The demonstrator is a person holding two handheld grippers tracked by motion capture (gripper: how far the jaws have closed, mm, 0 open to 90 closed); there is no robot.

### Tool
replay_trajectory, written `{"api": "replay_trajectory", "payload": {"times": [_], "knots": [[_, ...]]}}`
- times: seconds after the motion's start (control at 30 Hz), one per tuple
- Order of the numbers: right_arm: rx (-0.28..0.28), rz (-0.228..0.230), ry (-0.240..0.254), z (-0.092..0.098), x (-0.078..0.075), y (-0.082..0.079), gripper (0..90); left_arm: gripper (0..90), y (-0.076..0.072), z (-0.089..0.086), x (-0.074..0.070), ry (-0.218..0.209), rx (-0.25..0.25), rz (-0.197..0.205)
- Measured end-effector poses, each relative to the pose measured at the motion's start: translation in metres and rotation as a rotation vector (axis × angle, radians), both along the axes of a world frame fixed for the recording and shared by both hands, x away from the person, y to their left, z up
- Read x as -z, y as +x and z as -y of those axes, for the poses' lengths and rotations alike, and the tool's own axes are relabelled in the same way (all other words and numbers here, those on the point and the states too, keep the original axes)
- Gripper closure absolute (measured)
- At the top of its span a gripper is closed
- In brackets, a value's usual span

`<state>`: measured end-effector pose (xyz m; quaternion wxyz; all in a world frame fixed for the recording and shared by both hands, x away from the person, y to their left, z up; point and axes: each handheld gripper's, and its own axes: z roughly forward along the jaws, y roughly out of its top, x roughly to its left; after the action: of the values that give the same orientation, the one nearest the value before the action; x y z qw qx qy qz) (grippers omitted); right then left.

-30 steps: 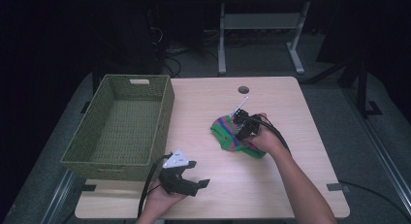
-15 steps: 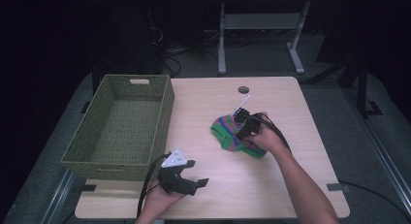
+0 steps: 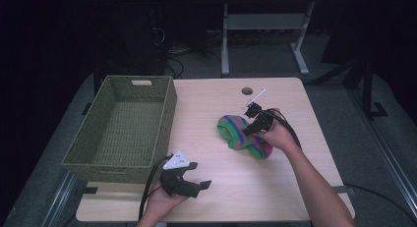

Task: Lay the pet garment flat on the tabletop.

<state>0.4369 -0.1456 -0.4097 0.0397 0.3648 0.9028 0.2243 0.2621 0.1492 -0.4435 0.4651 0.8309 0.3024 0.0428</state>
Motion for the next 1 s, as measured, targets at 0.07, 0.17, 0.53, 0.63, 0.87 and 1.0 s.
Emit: {"api": "replay_trajectory", "payload": {"times": [0.07,0.17,0.53,0.63,0.87,1.0], "knots": [[0.001,-0.001,0.007,0.001,-0.001,0.0,76.9,16.6,0.0,-0.001,0.0,-0.002,-0.001,0.001],[0.003,0.0,0.023,0.006,-0.006,-0.001,76.9,16.6,0.0,-0.001,0.0,-0.003,-0.003,-0.001],[-0.015,0.02,0.054,0.01,-0.026,-0.006,76.8,16.6,0.0,-0.002,-0.001,-0.008,-0.005,0.001],[-0.019,0.023,0.068,0.011,-0.03,-0.007,76.8,16.6,-0.001,-0.002,-0.001,-0.009,-0.005,0.0],[-0.019,0.015,0.078,0.016,-0.032,-0.008,76.8,16.7,0.0,-0.002,0.0,-0.007,-0.006,-0.002],[-0.018,0.019,0.104,0.019,-0.035,-0.009,76.8,16.6,0.0,-0.002,-0.001,-0.011,-0.009,-0.001]]}}
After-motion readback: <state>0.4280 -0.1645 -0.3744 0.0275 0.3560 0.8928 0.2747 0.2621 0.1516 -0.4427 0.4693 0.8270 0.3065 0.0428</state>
